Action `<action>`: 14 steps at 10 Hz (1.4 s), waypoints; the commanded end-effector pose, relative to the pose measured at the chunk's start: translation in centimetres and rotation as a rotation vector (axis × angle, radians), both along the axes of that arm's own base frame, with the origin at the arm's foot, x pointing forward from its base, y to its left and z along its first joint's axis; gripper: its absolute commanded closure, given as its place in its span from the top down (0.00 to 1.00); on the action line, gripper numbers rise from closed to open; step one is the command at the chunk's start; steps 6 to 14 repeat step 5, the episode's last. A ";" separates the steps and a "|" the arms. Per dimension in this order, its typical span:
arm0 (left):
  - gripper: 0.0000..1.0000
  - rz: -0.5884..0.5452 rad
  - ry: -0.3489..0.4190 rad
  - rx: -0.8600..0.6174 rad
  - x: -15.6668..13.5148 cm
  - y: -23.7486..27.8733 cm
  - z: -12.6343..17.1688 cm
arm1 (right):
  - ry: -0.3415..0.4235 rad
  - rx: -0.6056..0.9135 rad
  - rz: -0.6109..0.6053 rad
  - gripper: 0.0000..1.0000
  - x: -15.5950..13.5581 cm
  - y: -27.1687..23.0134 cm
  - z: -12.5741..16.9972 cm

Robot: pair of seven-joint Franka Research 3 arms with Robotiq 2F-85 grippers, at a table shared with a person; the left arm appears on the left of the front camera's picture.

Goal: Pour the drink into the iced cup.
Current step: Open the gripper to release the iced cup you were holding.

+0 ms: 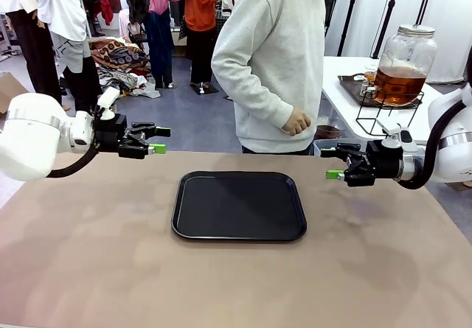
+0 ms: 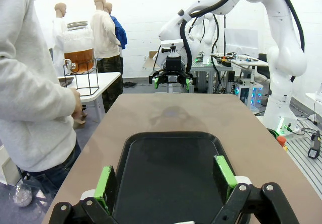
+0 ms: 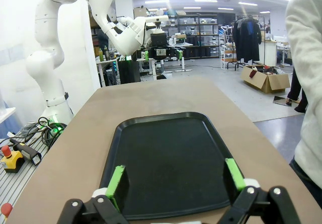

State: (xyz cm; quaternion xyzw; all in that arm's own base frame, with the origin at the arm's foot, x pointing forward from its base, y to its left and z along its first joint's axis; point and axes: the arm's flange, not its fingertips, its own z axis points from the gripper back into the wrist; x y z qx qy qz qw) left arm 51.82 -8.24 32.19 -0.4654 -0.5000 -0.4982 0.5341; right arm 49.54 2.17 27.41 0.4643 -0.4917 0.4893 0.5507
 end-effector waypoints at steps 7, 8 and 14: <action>1.00 0.010 -0.003 -0.009 -0.1 0.0 0.1 | -0.004 -0.002 0.000 1.00 0.1 0.0 0.2; 1.00 0.010 -0.003 -0.009 -0.1 0.0 0.1 | -0.004 -0.002 0.000 1.00 0.1 0.0 0.2; 1.00 0.010 -0.003 -0.009 -0.1 0.0 0.1 | -0.004 -0.002 0.000 1.00 0.1 0.0 0.2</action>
